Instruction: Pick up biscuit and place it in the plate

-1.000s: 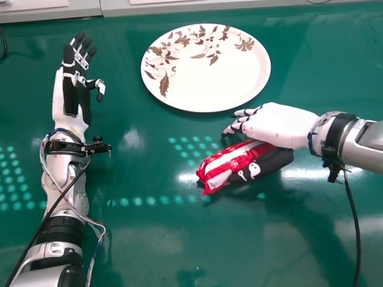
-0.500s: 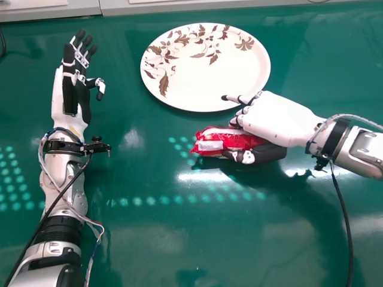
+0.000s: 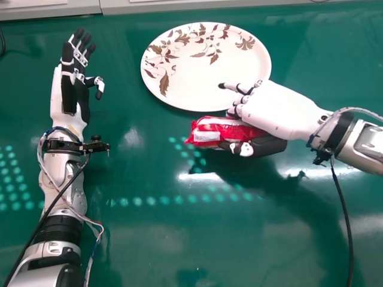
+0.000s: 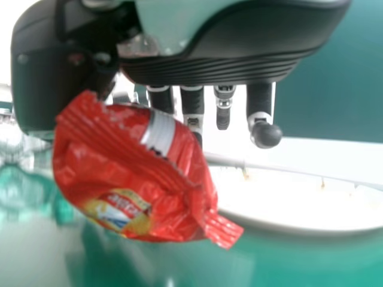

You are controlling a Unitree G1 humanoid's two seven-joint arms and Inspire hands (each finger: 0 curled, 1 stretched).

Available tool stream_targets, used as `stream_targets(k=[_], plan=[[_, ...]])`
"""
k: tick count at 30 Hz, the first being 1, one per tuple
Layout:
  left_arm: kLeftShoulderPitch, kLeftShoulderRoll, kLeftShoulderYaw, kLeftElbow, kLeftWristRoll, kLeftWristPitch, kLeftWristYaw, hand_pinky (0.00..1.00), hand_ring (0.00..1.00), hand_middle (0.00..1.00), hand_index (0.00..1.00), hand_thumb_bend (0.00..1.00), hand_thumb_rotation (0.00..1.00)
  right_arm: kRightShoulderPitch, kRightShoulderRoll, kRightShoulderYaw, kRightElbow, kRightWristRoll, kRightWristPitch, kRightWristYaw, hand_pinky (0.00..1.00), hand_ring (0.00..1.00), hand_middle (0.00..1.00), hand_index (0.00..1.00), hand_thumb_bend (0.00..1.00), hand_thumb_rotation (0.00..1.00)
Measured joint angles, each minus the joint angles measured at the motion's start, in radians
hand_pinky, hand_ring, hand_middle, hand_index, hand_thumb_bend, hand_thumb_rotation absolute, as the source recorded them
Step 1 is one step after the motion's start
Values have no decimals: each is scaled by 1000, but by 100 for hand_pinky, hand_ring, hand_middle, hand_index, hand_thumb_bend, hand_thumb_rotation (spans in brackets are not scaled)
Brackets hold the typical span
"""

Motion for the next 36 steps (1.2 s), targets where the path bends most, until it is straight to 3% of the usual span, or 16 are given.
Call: stream_targets(k=[5,6,7,9,16,22,29,36], plan=[[10,0,0,-17,2,0,5,0,100,100,100,100,100,30,-24,-68,-120,109,38,109,7,10,45,48,52,0],[12,1,0,-20,3,0,8,0,100,100,100,100,100,33,-30,-83,-142,135,46,129,8,26,46,48,51,0],[13,1,0,-23,3,0,11,0,100,100,100,100,100,35,-34,-99,-160,160,50,144,8,34,46,48,51,0],[15,1,-1,-27,5,1,21,0,100,100,100,100,100,39,-40,-127,-193,204,61,173,8,41,47,49,51,0],[16,1,-3,-29,11,5,25,0,100,100,100,100,99,-21,-59,-167,-273,298,108,321,9,42,47,49,51,0],[17,-2,-5,-38,2,21,8,0,100,100,100,100,97,-145,-24,-150,-234,259,151,342,7,42,48,49,52,0],[20,-8,-10,-61,2,37,4,0,100,100,100,100,95,-269,57,-72,-62,185,145,327,9,42,47,49,51,0],[25,-14,-15,-82,-2,51,-14,0,100,100,100,100,96,-408,131,21,173,55,134,232,9,40,47,50,51,0]])
